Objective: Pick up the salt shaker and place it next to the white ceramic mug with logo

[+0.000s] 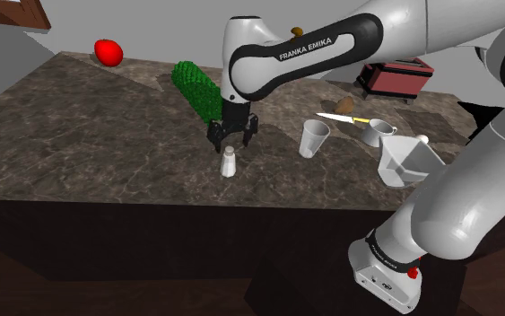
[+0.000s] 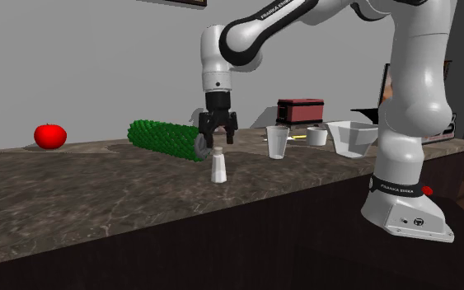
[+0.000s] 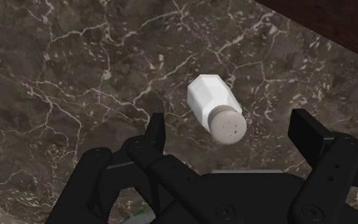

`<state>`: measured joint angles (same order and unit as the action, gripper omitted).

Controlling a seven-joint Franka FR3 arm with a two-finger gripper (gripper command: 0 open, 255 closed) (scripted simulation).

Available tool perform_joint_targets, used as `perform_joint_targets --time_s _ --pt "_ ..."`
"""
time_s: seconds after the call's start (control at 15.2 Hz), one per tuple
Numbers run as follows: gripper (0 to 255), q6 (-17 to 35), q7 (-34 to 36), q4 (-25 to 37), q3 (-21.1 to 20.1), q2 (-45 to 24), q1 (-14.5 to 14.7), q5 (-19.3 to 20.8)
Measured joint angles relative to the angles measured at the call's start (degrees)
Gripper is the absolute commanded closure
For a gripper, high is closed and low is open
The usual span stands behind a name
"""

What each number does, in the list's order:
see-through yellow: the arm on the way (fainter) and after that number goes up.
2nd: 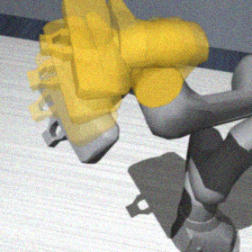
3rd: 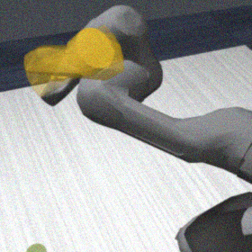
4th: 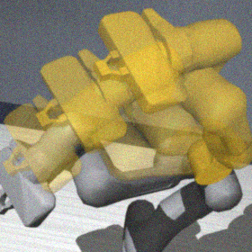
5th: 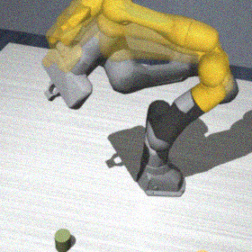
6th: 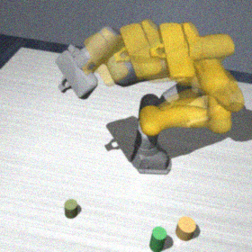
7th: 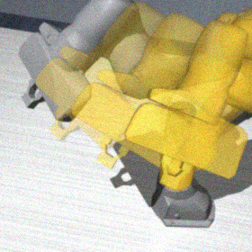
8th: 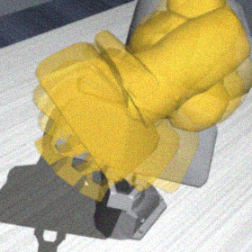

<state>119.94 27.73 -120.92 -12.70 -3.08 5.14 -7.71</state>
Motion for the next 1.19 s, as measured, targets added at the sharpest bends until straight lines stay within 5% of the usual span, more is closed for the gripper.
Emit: perform_joint_targets --time_s 0.66,0.73,1.19 --pt "0 3.48 0.16 -1.85 -0.2 -1.63 0.28 0.11" --pt "255 3.48 0.16 -1.85 -0.2 -1.63 0.28 0.11" --pt "255 3.47 0.15 -1.83 -0.19 -1.61 0.27 0.11"
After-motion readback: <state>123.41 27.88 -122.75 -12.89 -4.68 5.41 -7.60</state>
